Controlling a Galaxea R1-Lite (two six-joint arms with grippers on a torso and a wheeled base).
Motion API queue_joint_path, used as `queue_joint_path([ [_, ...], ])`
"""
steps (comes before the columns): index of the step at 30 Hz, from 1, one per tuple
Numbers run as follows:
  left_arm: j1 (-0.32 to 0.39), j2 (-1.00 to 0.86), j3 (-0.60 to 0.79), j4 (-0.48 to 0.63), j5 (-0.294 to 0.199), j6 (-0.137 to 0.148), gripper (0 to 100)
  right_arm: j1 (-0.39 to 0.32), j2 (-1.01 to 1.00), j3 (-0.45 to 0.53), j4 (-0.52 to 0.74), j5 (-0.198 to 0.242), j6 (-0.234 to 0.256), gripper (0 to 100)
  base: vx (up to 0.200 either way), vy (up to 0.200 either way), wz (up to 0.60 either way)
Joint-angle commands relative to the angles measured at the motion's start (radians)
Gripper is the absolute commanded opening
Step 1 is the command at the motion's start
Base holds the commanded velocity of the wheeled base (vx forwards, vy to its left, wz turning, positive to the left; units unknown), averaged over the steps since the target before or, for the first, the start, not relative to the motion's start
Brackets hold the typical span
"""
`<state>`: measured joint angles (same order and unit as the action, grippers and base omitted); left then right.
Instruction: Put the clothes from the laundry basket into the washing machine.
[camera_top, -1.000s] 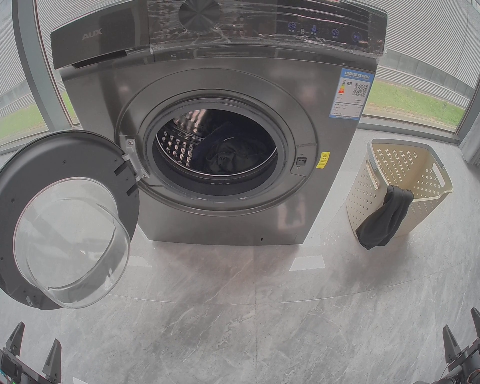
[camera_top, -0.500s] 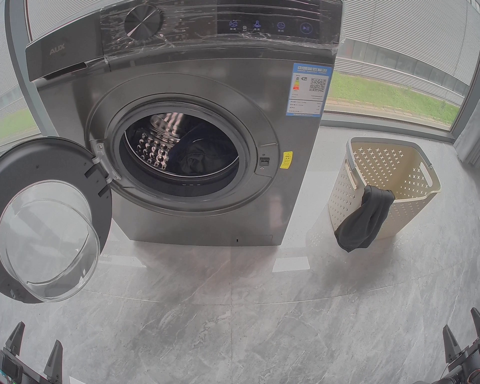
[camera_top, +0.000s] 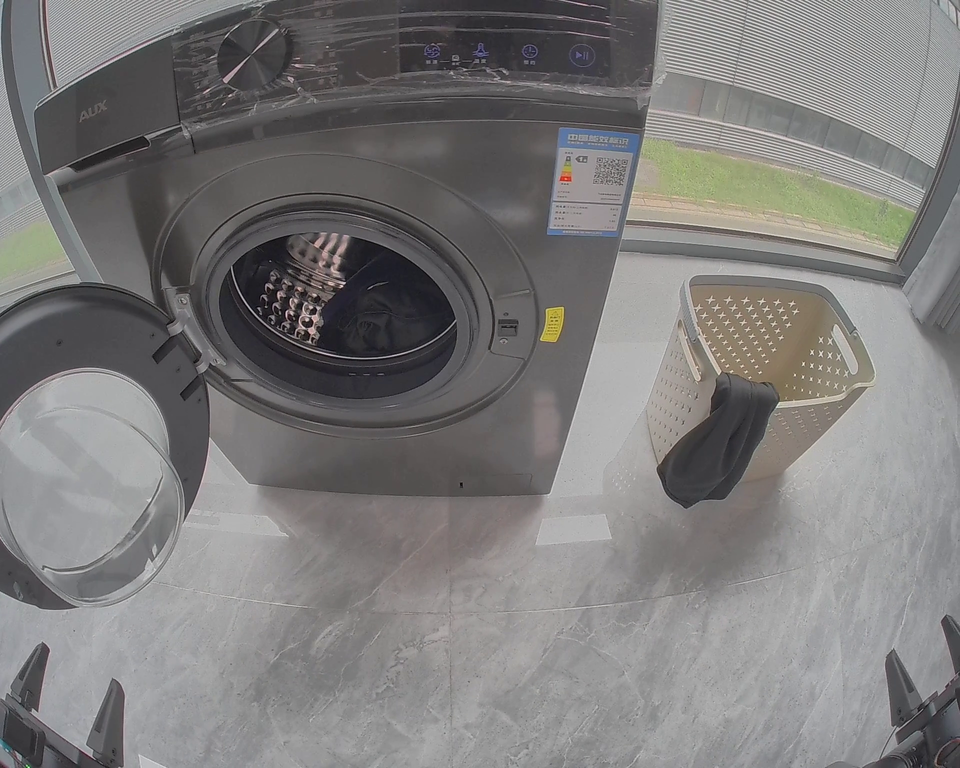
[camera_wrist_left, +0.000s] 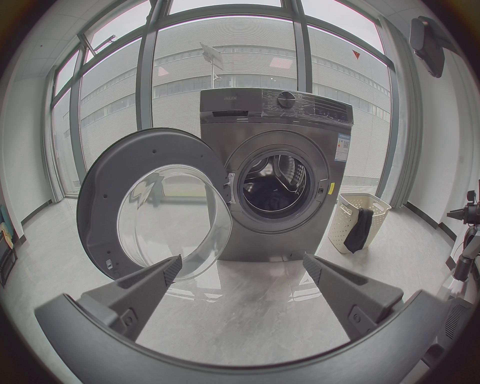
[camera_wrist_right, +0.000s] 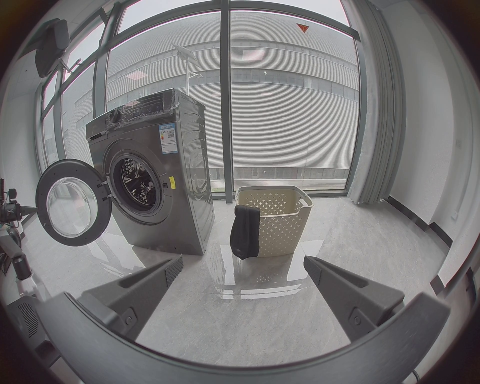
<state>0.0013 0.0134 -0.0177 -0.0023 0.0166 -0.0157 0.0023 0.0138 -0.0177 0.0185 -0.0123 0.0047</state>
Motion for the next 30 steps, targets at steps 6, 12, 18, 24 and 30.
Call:
queue_joint_path([
  [6, 0.0, -0.01, 0.018, -0.001, 0.002, -0.003, 100, 0.001, -0.008, 0.008, 0.0, 0.0, 0.0, 100, 0.0, -0.1, 0.0],
  [12, 0.0, -0.01, 0.018, -0.001, 0.0, -0.003, 100, 0.001, -0.008, 0.008, 0.0, 0.0, 0.0, 100, 0.0, -0.2, 0.0],
  [18, 0.0, -0.01, 0.018, -0.001, 0.0, -0.003, 100, 0.001, -0.008, 0.01, 0.0, 0.0, 0.0, 100, 0.0, -0.2, 0.0],
  [24, 0.0, -0.01, 0.018, -0.001, 0.002, -0.003, 100, -0.001, -0.008, 0.008, 0.0, 0.0, 0.0, 100, 0.0, -0.2, 0.0],
  [30, 0.0, -0.01, 0.018, -0.001, 0.0, -0.004, 100, 0.001, -0.008, 0.008, 0.0, 0.0, 0.0, 100, 0.0, -0.2, 0.0],
])
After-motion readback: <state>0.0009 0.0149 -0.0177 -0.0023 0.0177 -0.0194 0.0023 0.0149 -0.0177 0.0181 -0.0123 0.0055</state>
